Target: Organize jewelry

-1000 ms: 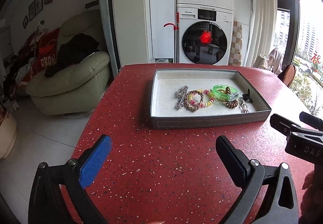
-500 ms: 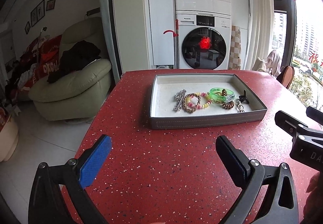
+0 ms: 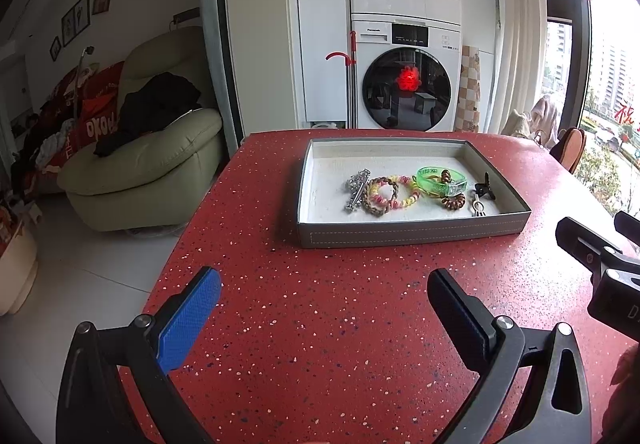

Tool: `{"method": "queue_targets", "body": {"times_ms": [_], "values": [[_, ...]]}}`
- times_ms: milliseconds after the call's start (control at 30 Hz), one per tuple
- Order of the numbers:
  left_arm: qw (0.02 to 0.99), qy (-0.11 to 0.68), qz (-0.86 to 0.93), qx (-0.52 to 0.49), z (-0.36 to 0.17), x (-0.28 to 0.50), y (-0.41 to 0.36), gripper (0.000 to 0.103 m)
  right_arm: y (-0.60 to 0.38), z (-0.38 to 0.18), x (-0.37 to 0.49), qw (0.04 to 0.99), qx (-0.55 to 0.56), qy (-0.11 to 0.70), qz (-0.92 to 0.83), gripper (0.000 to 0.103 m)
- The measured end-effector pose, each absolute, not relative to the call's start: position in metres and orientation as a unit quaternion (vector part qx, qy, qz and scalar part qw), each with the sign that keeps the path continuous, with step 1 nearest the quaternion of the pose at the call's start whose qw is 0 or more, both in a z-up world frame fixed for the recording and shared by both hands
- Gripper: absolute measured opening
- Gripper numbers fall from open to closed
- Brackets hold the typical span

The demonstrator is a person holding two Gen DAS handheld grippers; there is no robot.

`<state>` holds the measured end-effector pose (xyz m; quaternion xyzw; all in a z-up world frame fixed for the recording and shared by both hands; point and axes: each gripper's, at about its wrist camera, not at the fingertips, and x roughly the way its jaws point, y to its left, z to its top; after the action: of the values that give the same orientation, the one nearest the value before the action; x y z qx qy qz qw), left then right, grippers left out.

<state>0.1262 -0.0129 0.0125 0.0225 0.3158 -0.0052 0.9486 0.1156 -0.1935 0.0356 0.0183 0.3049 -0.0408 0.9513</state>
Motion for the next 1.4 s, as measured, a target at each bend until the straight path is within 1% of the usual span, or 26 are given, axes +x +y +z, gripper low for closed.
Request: {"method": "queue_targets", "body": {"times_ms": [1400], "values": [[0.948,0.317,-0.007,0.021,0.0155,0.1268,-0.0162,0.103,-0.1902,0.0396,0.1155,0.951,0.016,0.305,-0.034,0.103]]}}
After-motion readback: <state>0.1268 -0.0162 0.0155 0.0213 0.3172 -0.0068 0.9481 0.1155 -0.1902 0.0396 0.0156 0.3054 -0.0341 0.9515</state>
